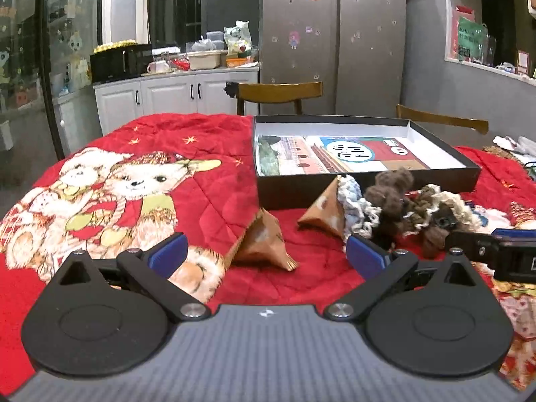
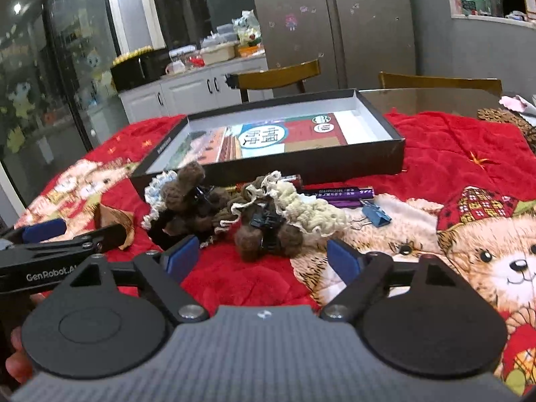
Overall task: Organize objects
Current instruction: 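Move right gripper to brown pompom hair tie while left gripper approaches brown paper triangle, then close right gripper on pompom hair tie while left gripper grasps paper triangle, lift both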
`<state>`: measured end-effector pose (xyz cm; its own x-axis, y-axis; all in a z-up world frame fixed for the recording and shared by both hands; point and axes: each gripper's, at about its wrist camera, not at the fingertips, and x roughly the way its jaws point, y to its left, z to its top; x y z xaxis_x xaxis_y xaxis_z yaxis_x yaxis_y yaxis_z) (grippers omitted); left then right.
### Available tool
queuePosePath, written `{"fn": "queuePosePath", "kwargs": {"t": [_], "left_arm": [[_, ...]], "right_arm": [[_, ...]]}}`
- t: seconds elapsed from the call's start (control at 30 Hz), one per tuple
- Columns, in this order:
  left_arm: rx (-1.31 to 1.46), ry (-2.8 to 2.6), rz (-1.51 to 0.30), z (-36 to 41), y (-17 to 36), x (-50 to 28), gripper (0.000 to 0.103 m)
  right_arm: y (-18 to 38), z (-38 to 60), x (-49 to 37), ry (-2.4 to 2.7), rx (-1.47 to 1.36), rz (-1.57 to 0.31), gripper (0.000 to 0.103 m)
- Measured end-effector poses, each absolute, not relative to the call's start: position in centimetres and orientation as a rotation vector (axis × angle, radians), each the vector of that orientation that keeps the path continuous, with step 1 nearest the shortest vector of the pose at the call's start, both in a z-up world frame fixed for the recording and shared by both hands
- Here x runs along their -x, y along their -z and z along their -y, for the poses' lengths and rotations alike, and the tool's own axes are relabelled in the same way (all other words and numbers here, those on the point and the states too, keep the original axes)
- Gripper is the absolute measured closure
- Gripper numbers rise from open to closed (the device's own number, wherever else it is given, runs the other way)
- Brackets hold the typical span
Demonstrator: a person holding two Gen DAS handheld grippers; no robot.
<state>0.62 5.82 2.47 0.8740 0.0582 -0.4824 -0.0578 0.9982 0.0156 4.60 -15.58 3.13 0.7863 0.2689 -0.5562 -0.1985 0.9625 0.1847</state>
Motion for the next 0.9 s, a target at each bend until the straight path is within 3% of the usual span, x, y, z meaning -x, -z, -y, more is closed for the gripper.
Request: {"fn": "queuePosePath", "kwargs": {"t": [0.13,0.3,0.37,0.63,0.7,0.9], "left_arm": [[-0.011,-0.055,-0.513,-6.0,-1.5,-2.2,0.010],[0.024,-0.056,-0.566,-7.2,-0.8,-4.5,0.034],[0.053,-0.061,-0.603,-7.9,-0.4,-5.4,0.038],[0.068,-0.039,-0.616,-8.3,-0.2,-5.5,0.047],[0.074,-0.037,-0.614,-8.4,-0.1,-5.5,0.047],[0.080,-0.033,-0.602,-8.4,-0.3,-5.3,0.048]], "right_arm": [[-2.3,15.0,-6.0,-0.248,-0.106,-0.628,0.020],[-1.3,14.6,-7.6,-0.241,-0.099,-0.634,0.031],[-1.3,14.5,-7.8,-0.260,-0.085,-0.635,0.033],[-1.1,14.2,-7.8,-0.253,-0.067,-0.637,0.033],[-1.1,14.3,-7.8,-0.252,-0.066,-0.636,0.044],[-1.1,14.1,-7.7,-0.236,-0.052,-0.633,0.052]]}}
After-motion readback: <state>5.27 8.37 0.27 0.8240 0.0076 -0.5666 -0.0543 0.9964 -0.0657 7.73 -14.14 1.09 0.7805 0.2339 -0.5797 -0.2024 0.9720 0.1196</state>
